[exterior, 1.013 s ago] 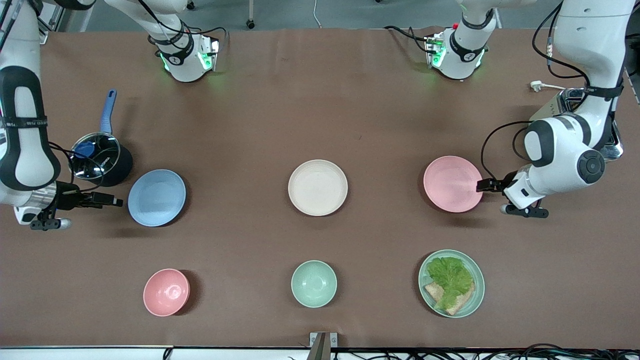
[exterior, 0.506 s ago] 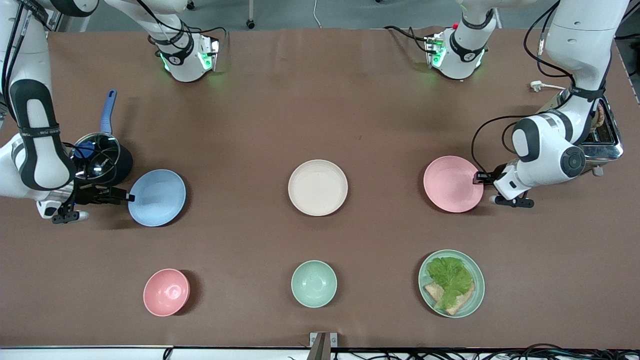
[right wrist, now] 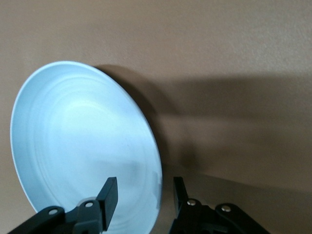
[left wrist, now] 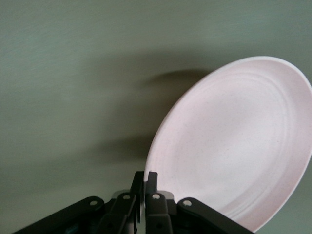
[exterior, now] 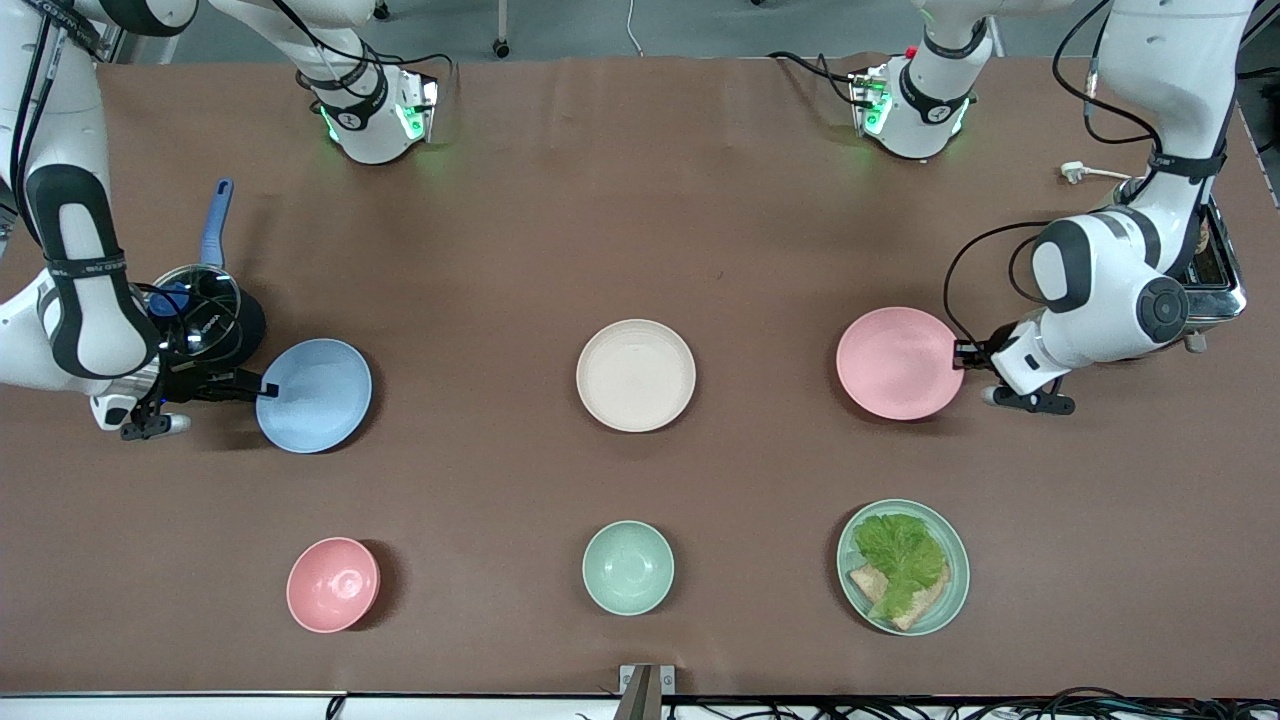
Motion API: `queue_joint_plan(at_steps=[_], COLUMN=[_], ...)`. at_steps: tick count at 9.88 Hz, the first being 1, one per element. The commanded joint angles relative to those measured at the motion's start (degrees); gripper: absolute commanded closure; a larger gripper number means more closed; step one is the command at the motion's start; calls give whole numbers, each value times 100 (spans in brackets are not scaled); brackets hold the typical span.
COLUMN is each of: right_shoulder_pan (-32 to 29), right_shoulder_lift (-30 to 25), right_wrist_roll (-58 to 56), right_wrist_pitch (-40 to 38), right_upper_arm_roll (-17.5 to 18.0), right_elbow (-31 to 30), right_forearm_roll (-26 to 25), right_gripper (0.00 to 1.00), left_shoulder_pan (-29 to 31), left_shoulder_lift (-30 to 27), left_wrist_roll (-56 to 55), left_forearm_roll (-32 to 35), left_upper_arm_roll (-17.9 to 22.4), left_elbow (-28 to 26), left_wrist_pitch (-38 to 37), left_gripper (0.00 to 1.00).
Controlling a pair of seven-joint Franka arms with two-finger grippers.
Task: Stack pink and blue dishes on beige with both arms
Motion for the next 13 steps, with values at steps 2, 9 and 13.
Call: queue_joint_plan(at_steps=[2, 9, 13], right_shoulder_pan=[-43, 62, 378], right_shoulder_lift=[35, 44, -17], right_wrist_roll=[-189, 82, 1879], right_wrist_pitch=[63, -723, -2684], right_upper_arm_roll=[-10, -289, -616], right_elbow=[-113, 691, 2485], right_forearm_roll=[168, 81, -500], right_gripper=[53, 100, 99], left_shoulder_pan=[-44, -904, -1186], left_shoulder_lift=[22, 1999, 2325], left_wrist_roll=[-1698, -6474, -6934], left_forearm_roll=[-73, 1901, 2177], left_upper_arm_roll=[-1488, -2961, -2971], left_elbow=[268, 1816, 2176], left_wrist_pitch=[-71, 844, 844], left_gripper=[100, 100, 95])
